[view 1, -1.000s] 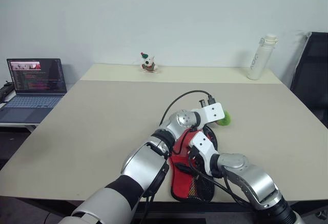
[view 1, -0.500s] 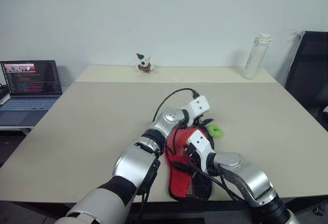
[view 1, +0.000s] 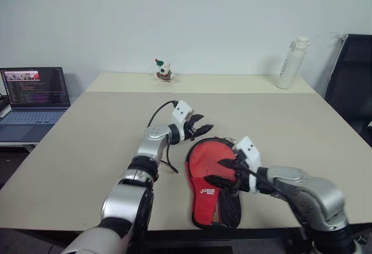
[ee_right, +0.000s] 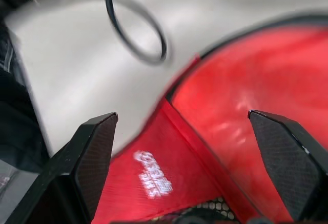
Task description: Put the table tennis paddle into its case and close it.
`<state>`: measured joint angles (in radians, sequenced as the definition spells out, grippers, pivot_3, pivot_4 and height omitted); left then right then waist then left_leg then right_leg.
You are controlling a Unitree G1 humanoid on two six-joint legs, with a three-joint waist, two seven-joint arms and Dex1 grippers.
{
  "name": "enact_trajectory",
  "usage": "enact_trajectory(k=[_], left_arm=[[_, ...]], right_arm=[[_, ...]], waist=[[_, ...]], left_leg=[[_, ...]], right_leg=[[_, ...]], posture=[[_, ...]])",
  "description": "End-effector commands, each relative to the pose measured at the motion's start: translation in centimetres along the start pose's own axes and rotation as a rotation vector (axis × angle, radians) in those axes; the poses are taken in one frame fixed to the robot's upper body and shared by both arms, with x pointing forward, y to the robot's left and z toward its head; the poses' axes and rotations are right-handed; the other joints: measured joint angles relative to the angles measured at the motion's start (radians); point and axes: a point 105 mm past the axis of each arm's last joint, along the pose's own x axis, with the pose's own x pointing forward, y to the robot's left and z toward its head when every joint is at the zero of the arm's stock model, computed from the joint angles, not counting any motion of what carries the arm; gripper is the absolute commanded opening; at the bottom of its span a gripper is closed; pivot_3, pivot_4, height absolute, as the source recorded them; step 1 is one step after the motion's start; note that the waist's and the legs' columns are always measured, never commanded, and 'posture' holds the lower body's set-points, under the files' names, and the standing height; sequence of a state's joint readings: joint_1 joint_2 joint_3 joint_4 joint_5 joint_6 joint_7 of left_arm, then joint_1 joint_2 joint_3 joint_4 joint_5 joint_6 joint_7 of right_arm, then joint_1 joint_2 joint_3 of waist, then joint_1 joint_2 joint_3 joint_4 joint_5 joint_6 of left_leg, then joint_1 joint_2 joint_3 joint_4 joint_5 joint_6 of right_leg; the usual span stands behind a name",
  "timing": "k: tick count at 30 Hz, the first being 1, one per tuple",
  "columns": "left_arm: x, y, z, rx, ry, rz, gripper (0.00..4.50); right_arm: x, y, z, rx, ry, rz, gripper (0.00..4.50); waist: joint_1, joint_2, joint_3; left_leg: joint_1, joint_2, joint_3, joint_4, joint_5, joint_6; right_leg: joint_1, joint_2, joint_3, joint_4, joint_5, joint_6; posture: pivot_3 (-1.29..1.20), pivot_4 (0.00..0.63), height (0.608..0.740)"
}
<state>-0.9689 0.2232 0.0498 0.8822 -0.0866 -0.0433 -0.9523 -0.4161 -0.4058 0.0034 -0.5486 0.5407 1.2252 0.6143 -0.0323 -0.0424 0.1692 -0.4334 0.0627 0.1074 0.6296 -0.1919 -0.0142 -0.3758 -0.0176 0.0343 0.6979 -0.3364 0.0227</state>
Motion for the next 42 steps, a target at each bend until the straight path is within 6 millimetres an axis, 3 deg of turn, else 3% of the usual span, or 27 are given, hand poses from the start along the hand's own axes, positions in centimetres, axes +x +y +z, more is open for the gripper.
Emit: enact_trajectory(k=[1,3,6,11,17,23,36,39,42], left_arm=[[-1.6,-1.3,2.2,0.024,-0.063,-0.097,3.01],[-2.3,-2.2,2.0,0.018,-0.048,-0.139,3.01],[-2.9,-3.7,0.9,0.021,0.008,-0.191,3.01],[-2.3,-6.5,-2.0,0.098,0.167,-0.287,3.01],[-0.7,-8.0,-4.4,0.075,0.199,-0.283,3.01],[-0.5,-8.3,-5.5,0.06,0.207,-0.273,3.01],[-1.5,-8.1,-5.9,0.064,0.226,-0.264,3.01],[-1.6,-8.1,-5.9,0.063,0.229,-0.262,3.05],[-1.6,-8.1,-6.0,0.063,0.232,-0.262,3.05]], right_arm=[[-2.7,-0.4,2.3,-0.017,-0.071,0.017,4.5],[-3.6,-1.2,2.7,-0.007,-0.082,-0.002,4.5],[-4.4,-4.0,3.1,-0.055,-0.078,-0.127,4.5],[-4.2,-8.8,4.1,-0.138,-0.09,-0.375,4.5],[-2.5,-9.2,3.8,-0.159,-0.093,-0.377,4.5],[-1.1,-8.6,3.3,-0.135,-0.09,-0.328,4.5],[0.2,-12.5,0.2,-0.1,0.012,-0.458,4.5],[-0.1,-13.3,0.1,-0.082,0.006,-0.497,3.87],[-0.3,-13.8,-0.1,-0.081,0.011,-0.515,2.84]], waist=[[0.0,0.0,0.0],[0.0,0.0,0.0],[0.0,0.0,0.0],[0.0,0.0,0.0],[0.002,0.0,0.0],[0.001,0.0,0.0],[0.001,0.001,0.0],[0.0,0.001,0.0],[0.0,0.001,0.0]], left_leg=[[0.0,0.0,0.0,0.0,0.0,0.0],[0.0,0.0,0.0,0.0,0.0,0.0],[0.001,0.0,-0.001,0.0,0.0,0.0],[0.001,0.0,0.0,0.001,0.0,0.001],[0.001,0.0,0.001,0.0,0.0,0.001],[0.001,0.0,0.001,0.0,0.0,0.001],[0.001,0.0,0.001,0.0,0.0,0.001],[0.001,0.0,0.001,0.0,0.0,0.0],[0.001,0.0,0.001,0.0,0.0,0.0]], right_leg=[[0.0,0.0,0.0,0.0,0.0,0.0],[0.0,0.0,0.0,0.0,0.0,0.0],[0.001,0.0,0.0,0.0,0.0,0.0],[0.001,0.0,0.001,0.001,0.0,0.0],[0.0,0.0,0.002,0.0,0.0,0.0],[0.0,0.0,0.002,0.0,0.0,0.0],[0.001,0.0,0.002,0.0,0.0,0.0],[0.001,0.0,0.002,0.0,0.0,0.0],[0.001,0.0,0.002,0.001,0.0,0.0]], posture=[[0.0,0.15,0.74],[0.0,0.15,0.74],[0.0,0.15,0.74],[0.0,0.15,0.74],[0.0,0.15,0.74],[0.0,0.15,0.74],[0.0,0.15,0.74],[0.0,0.15,0.74],[0.0,0.15,0.74]])
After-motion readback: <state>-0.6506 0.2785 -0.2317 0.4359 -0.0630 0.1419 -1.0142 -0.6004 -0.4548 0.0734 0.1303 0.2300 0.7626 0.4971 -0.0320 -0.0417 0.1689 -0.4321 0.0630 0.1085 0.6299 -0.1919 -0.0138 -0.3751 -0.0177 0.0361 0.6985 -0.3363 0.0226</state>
